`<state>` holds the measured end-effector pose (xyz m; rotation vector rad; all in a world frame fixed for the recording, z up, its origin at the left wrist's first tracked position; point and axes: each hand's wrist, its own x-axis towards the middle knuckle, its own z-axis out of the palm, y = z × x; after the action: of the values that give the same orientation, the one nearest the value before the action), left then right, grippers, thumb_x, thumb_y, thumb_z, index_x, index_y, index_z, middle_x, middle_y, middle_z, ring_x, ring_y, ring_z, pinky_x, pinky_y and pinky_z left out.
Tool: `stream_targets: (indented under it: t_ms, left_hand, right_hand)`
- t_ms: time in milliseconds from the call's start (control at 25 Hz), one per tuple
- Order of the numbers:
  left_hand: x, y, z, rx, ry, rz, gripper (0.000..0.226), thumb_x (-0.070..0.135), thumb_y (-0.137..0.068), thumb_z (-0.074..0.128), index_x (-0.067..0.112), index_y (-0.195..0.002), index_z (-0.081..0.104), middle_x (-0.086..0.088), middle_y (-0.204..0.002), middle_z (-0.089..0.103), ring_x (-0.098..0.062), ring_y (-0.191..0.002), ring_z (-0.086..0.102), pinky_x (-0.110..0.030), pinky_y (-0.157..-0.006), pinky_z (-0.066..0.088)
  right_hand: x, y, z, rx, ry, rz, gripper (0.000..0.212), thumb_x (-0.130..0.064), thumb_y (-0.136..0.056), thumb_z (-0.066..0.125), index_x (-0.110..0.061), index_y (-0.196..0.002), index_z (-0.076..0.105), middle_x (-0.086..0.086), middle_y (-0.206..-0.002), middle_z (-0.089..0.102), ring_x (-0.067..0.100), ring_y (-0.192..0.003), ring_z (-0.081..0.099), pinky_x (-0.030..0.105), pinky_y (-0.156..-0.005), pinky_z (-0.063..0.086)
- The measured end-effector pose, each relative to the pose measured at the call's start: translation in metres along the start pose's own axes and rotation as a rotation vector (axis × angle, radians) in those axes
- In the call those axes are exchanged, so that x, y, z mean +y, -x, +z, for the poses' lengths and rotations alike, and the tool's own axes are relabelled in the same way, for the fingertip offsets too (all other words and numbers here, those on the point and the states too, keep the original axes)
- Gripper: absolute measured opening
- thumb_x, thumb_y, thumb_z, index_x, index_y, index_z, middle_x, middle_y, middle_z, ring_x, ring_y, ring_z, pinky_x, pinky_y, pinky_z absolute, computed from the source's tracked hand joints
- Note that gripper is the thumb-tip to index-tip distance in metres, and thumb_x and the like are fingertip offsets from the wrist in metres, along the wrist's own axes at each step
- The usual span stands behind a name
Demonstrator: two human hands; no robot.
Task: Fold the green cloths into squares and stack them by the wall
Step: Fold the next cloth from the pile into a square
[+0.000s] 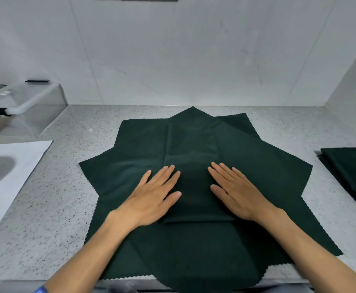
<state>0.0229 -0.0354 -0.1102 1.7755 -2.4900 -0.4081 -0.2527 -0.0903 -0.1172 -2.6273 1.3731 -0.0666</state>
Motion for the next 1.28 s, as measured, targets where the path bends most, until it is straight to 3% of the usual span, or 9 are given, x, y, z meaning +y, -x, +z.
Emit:
stream_targets:
  t_ms: [160,400,520,720,880,960,1040,1160,1280]
  left_hand:
    - [-0.025,0.0,-0.023,-0.069,0.16,0.105,0.074,0.026,-0.082,0.031,0.034,-0.155,0.018,0.018,-0.162,0.002,0.008,-0.146,-0.005,-0.024,-0.121,-0.006]
    - [-0.032,-0.008,-0.018,0.087,0.097,0.121,0.066,0.046,-0.084,0.05,0.038,-0.149,0.036,0.024,-0.156,0.021,0.007,-0.144,0.015,-0.009,-0.111,0.002]
    - [-0.032,-0.016,-0.008,0.219,0.094,0.093,0.058,0.024,-0.089,0.057,0.036,-0.144,0.043,0.021,-0.152,0.035,-0.001,-0.141,0.03,-0.02,-0.109,0.02]
    - [-0.015,-0.013,-0.014,0.308,0.18,0.083,0.054,0.011,-0.085,0.039,0.036,-0.127,0.061,0.018,-0.137,0.056,-0.016,-0.123,0.052,-0.033,-0.094,0.036]
    - [0.019,0.052,-0.028,0.225,0.236,0.153,0.059,0.006,-0.077,0.041,0.046,-0.118,0.056,0.032,-0.115,0.064,0.002,-0.107,0.06,-0.029,-0.098,0.041]
    - [0.03,0.077,-0.027,0.211,0.342,0.086,0.056,0.007,-0.084,0.045,0.05,-0.117,0.057,0.038,-0.11,0.064,0.01,-0.105,0.059,-0.019,-0.098,0.04]
    - [0.035,0.078,-0.033,0.165,0.599,-0.013,0.046,0.0,-0.092,0.049,0.038,-0.107,0.071,0.027,-0.101,0.072,0.004,-0.101,0.066,-0.018,-0.09,0.048]
    - [0.03,0.057,-0.043,0.173,0.946,-0.316,0.035,0.008,-0.098,0.054,0.021,-0.073,0.075,0.003,-0.071,0.074,-0.015,-0.071,0.069,-0.014,-0.058,0.049]
    - [0.028,0.046,-0.038,0.185,0.994,-0.456,0.011,0.023,-0.095,0.064,0.019,-0.097,0.073,0.002,-0.08,0.077,-0.008,-0.068,0.066,-0.012,-0.065,0.048]
  right_hand:
    - [0.029,0.009,-0.017,-0.065,-0.267,-0.129,0.061,-0.026,-0.091,0.028,-0.03,-0.152,0.021,-0.018,-0.16,0.01,-0.004,-0.148,0.0,0.025,-0.122,0.0]
    - [0.041,0.004,-0.02,-0.064,-0.262,-0.144,0.067,-0.033,-0.089,0.058,-0.042,-0.149,0.03,-0.029,-0.156,0.017,-0.013,-0.143,0.004,0.014,-0.118,0.005]
    - [0.037,0.0,-0.005,0.125,-0.208,-0.16,0.062,-0.033,-0.09,0.059,-0.041,-0.147,0.036,-0.022,-0.154,0.03,-0.002,-0.144,0.022,0.024,-0.118,0.018]
    - [0.03,-0.001,-0.002,0.293,-0.22,-0.191,0.061,-0.002,-0.081,0.068,-0.035,-0.131,0.058,-0.016,-0.139,0.054,0.018,-0.129,0.049,0.036,-0.101,0.042]
    - [0.01,0.061,-0.011,0.345,-0.357,-0.225,0.033,-0.011,-0.087,0.063,-0.027,-0.115,0.07,-0.023,-0.121,0.065,0.007,-0.131,0.048,0.023,-0.102,0.042]
    - [-0.008,0.083,-0.018,0.271,-0.586,-0.225,0.025,-0.008,-0.089,0.06,-0.02,-0.106,0.073,-0.018,-0.109,0.071,0.005,-0.115,0.061,0.022,-0.091,0.049]
    - [-0.023,0.073,-0.032,0.159,-0.896,-0.134,0.019,-0.005,-0.09,0.056,-0.013,-0.091,0.073,-0.006,-0.089,0.074,0.009,-0.084,0.068,0.028,-0.07,0.053]
    - [-0.032,0.029,-0.045,0.022,-1.064,0.397,0.017,-0.018,-0.095,0.056,-0.013,-0.09,0.07,0.008,-0.078,0.063,0.02,-0.06,0.057,0.028,-0.044,0.046]
    - [-0.034,0.014,-0.041,0.02,-1.0,0.624,0.027,-0.033,-0.093,0.06,-0.009,-0.088,0.072,0.01,-0.079,0.06,0.022,-0.056,0.054,0.024,-0.039,0.041]
